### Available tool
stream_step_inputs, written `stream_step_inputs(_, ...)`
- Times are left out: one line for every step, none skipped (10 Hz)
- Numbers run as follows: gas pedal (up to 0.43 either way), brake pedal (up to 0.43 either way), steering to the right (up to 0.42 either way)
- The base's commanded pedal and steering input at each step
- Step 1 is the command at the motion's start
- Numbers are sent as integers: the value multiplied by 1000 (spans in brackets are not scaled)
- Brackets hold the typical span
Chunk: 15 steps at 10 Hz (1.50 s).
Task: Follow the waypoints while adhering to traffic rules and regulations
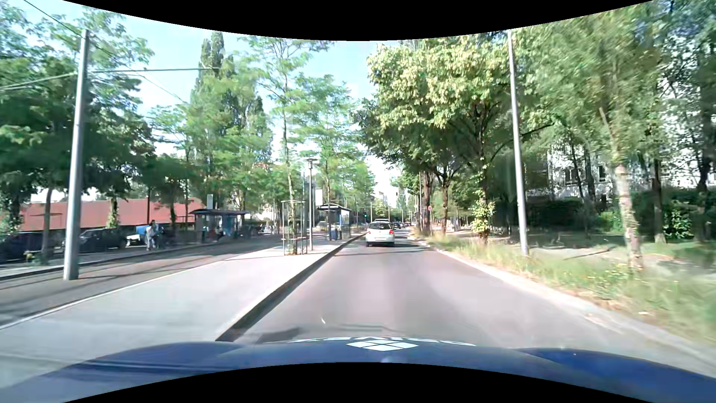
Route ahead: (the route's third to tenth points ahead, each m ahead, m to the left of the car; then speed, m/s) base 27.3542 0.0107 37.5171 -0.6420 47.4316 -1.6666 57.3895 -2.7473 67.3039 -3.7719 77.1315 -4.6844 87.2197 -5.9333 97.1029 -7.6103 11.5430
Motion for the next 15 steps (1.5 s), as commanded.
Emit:
stream_step_inputs(110,0,12)
stream_step_inputs(118,0,12)
stream_step_inputs(150,0,12)
stream_step_inputs(150,0,12)
stream_step_inputs(150,0,12)
stream_step_inputs(150,0,12)
stream_step_inputs(150,0,11)
stream_step_inputs(150,0,10)
stream_step_inputs(150,0,9)
stream_step_inputs(150,0,9)
stream_step_inputs(150,0,9)
stream_step_inputs(150,0,9)
stream_step_inputs(150,0,9)
stream_step_inputs(157,0,9)
stream_step_inputs(157,0,9)
